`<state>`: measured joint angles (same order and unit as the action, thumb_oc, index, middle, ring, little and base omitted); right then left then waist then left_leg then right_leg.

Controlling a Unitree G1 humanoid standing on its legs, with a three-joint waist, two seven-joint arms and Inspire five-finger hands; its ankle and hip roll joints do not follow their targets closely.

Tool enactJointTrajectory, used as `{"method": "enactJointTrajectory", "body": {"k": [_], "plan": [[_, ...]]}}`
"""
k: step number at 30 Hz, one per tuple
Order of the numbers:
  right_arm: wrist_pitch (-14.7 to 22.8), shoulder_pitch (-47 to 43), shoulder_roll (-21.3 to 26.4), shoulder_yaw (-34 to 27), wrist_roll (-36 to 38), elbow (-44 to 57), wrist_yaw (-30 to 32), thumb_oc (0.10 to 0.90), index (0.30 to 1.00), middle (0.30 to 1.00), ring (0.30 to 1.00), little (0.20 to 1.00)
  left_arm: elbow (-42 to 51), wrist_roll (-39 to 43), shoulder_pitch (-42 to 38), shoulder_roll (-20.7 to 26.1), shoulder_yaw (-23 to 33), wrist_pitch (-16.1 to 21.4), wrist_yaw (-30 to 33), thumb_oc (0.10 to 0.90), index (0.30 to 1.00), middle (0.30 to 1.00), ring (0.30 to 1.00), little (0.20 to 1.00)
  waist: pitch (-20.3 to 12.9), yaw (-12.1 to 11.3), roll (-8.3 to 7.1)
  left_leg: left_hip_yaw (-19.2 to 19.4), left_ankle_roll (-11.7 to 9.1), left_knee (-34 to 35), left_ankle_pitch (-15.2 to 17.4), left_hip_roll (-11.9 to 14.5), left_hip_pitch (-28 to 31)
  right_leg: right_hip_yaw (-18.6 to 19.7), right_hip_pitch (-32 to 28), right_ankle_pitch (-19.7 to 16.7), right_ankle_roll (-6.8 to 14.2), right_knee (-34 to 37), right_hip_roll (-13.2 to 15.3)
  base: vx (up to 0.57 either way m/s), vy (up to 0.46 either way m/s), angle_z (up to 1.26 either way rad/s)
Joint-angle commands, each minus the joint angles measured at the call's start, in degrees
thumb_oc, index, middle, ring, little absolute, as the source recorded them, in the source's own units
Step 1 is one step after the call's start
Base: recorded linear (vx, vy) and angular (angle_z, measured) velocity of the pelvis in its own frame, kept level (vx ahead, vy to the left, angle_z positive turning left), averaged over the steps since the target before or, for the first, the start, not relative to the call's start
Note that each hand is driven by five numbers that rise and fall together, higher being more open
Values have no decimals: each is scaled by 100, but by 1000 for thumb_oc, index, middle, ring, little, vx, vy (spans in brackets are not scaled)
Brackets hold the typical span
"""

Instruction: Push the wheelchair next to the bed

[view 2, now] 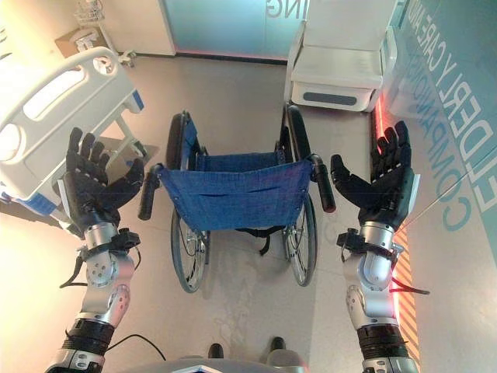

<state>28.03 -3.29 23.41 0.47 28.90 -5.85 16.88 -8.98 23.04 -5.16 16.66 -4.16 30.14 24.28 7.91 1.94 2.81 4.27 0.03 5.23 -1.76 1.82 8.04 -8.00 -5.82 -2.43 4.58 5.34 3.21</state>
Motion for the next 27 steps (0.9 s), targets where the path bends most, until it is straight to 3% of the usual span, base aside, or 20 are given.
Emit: {"method": "enactJointTrajectory", "body": {"k": [1,12,21,27], "plan": [[112,-763,68,58,-337,371,-594,800,900,900,900,900,-11,-250,-789,584,-155,118,-281,800,900,900,900,900,-255,2,-319,-144,120,-23,286,-387,131,118,-294,234,-178,-133,-163,0,0,0],[-1484,-766,448,609,-567,-342,-861,800,900,900,900,900,-1143,-987,-895,842,-428,-826,314,800,900,900,900,900,-245,20,-365,-94,125,-23,270,-393,150,121,-291,209,-150,-143,-167,-1,-1,-2],[-2026,-816,630,674,-861,-684,-347,800,900,900,900,900,-1491,-1539,-959,1034,-651,-1886,521,800,900,900,900,900,-146,9,-348,-103,133,-23,244,-404,151,131,-277,187,-134,-171,-168,0,0,0],[-2233,-1051,761,790,-893,-955,-169,800,900,900,900,900,-1763,-1541,-1218,1175,-829,-2028,636,800,900,900,900,900,-124,11,-350,-93,124,-23,243,-411,141,134,-271,176,-118,-169,-162,0,0,0]]}}
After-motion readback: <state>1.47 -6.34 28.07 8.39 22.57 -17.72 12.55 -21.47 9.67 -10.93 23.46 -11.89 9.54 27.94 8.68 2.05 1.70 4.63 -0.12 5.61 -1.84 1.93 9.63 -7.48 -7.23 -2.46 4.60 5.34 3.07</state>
